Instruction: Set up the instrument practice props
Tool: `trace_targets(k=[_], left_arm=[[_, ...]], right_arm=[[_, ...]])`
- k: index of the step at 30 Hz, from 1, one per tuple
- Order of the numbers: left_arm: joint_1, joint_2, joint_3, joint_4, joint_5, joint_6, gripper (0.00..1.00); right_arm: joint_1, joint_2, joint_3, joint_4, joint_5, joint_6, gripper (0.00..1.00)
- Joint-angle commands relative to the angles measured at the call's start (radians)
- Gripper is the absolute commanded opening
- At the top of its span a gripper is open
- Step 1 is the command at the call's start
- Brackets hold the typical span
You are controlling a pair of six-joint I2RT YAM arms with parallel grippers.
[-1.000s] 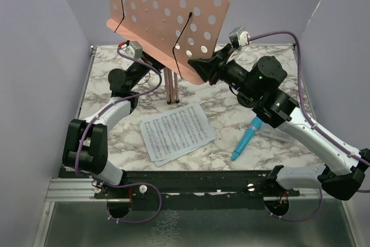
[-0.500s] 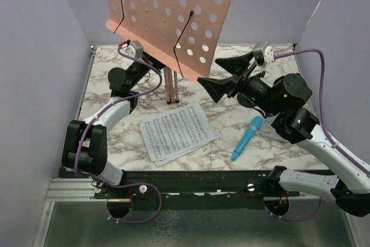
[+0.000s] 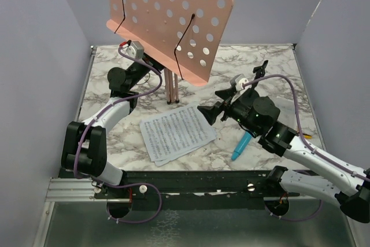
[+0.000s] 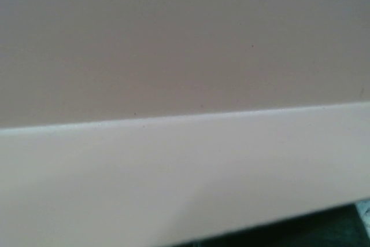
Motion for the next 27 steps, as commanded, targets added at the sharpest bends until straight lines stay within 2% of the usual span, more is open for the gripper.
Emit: trace_targets(k=[1, 7, 14, 18, 21, 24, 27], left_arm=[[-0.005, -0.035, 0.002, -0.053, 0.078, -0.033, 0.00], [-0.005, -0.043, 0.006, -0.082, 0.105, -0.009, 0.00], [-0.003, -0.056, -0.013, -0.129, 0.076, 0.026, 0.00], [-0.002, -0.056, -0.014, -0.150, 0.064, 0.027, 0.00], [-0.002, -0.056, -0.012, -0.168, 0.052, 0.027, 0.00], [-0.002, -0.051, -0.018, -0.172, 0.054, 0.020, 0.00], [-0.003, -0.049, -0.028, -0.173, 0.057, 0.012, 0.00]], right_arm=[[0.005, 0.012, -0.142, 0.243, -0.010, -0.039, 1.00], [0.004, 0.158, -0.224, 0.436, -0.068, -0.053, 1.00], [-0.048, 0.391, -0.110, 0.470, -0.215, -0.006, 1.00], [-0.134, 0.480, -0.060, 0.540, -0.352, 0.105, 0.95], [-0.200, 0.555, -0.045, 0.665, -0.451, 0.158, 0.89], [-0.235, 0.635, -0.012, 0.760, -0.535, 0.151, 0.86], [-0.241, 0.705, 0.064, 0.752, -0.624, 0.091, 0.81]])
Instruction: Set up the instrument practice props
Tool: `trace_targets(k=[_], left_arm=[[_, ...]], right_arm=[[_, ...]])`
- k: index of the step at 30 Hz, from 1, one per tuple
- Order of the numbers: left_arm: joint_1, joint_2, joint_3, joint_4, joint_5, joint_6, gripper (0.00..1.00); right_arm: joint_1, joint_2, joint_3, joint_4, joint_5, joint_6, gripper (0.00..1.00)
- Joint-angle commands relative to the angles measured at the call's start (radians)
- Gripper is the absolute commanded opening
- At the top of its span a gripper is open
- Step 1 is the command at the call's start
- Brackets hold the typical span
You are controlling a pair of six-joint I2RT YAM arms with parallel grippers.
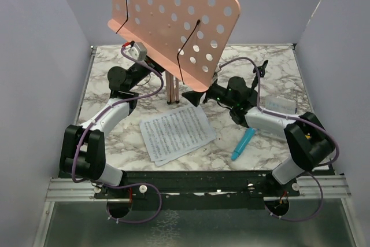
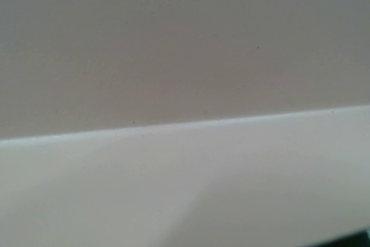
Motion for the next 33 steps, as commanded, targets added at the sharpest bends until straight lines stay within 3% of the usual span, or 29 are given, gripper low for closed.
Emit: trace_targets(k=[1, 4, 10, 23, 33], left_arm=[[0.006, -0.014, -0.030, -0.100, 0.006, -0.041, 0.00], [0.009, -0.019, -0.033, -0.103, 0.005, -0.042, 0.00], [0.020, -0.015, -0.033, -0.103, 0.011, -0.049, 0.00], [0.031, -0.003, -0.020, -0.103, 0.030, -0.071, 0.00], [0.031, 0.007, -0.010, -0.103, 0.034, -0.082, 0.00]], right_arm=[[-0.002, 0.098, 0.113, 0.086, -0.212, -0.042, 0.80], [-0.002, 0.152, 0.172, 0.079, -0.257, -0.057, 0.77], [-0.002, 0.217, 0.192, 0.163, -0.189, -0.035, 0.74], [-0.009, 0.312, 0.317, 0.101, -0.115, -0.122, 0.66], [-0.024, 0.367, 0.377, 0.118, -0.210, -0.065, 0.41]])
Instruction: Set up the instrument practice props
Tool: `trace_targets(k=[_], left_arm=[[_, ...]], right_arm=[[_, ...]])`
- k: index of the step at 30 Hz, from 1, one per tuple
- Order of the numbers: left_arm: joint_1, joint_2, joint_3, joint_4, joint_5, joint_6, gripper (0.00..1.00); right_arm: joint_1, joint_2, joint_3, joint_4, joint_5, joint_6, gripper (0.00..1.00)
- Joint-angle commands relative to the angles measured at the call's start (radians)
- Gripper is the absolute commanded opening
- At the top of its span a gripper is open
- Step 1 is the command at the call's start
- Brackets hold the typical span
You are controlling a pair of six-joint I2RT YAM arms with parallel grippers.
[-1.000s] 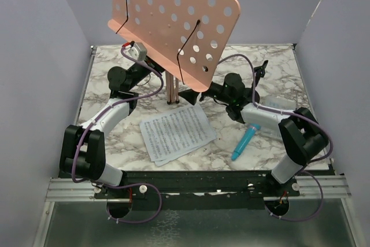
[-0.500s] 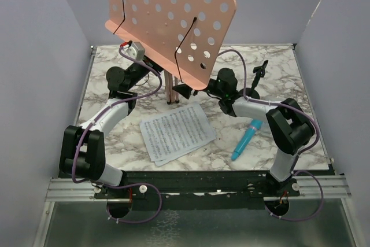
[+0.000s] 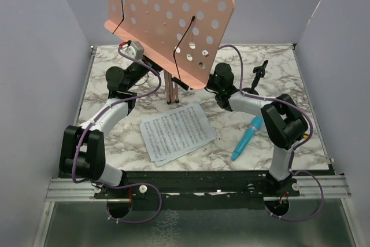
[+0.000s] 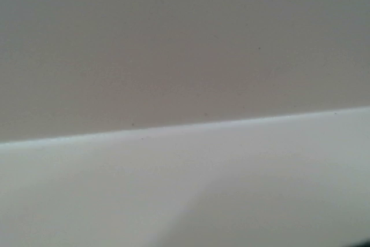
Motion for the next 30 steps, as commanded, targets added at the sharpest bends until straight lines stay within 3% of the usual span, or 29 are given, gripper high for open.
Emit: trace_targets(k=[1, 13, 30], left_arm=[[0.010, 0.012, -0.003, -0.104, 0.037, -0.061, 0.00], [0.009, 0.017, 0.030, -0.104, 0.044, -0.063, 0.00], [0.010, 0.002, 0.177, -0.226, 0.021, 0.007, 0.00]], right_arm=[[-0.006, 0.033, 0.033, 0.022, -0.048, 0.027, 0.39], [-0.006, 0.034, 0.032, -0.008, 0.030, -0.063, 0.01], [-0.006, -0.056, 0.010, -0.161, 0.284, -0.148, 0.01]])
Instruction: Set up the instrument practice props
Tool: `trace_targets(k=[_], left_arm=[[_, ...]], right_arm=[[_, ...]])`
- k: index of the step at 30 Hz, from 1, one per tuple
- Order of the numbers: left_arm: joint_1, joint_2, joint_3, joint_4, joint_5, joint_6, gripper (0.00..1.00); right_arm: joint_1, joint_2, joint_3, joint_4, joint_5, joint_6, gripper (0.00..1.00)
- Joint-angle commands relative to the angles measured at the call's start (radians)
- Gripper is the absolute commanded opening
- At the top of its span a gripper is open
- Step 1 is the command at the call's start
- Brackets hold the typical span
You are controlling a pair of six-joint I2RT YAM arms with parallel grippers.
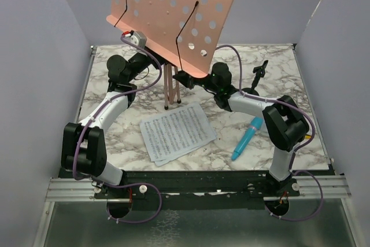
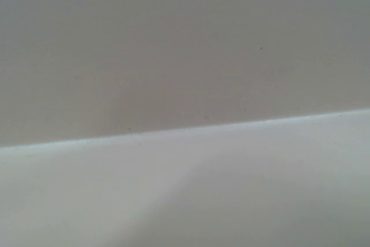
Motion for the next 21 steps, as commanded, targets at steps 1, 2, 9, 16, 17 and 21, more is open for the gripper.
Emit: trace_targets(k=[1, 2, 9, 16, 17, 21], left_arm=[[0.003, -0.035, 0.069, -0.080, 0.019, 0.005, 0.00], [0.005, -0.037, 0.073, -0.089, 0.016, 0.012, 0.00], [0.004, -0.063, 0.093, -0.113, 0.003, 0.032, 0.00], [0.004, -0.075, 0.143, -0.127, 0.000, 0.038, 0.00], [0.004, -0.076, 0.150, -0.128, 0.000, 0.037, 0.00], [0.004, -0.077, 0.172, -0.128, -0.002, 0.029, 0.00]], right_arm=[[-0.021, -0.049, -0.009, -0.083, 0.180, -0.031, 0.01], [-0.021, -0.054, -0.009, -0.094, 0.186, -0.031, 0.01], [-0.021, -0.079, -0.011, -0.156, 0.240, -0.031, 0.01], [-0.022, -0.101, -0.015, -0.196, 0.359, -0.077, 0.01], [-0.022, -0.104, -0.013, -0.205, 0.378, -0.082, 0.01], [-0.022, -0.110, -0.003, -0.239, 0.434, -0.102, 0.01]])
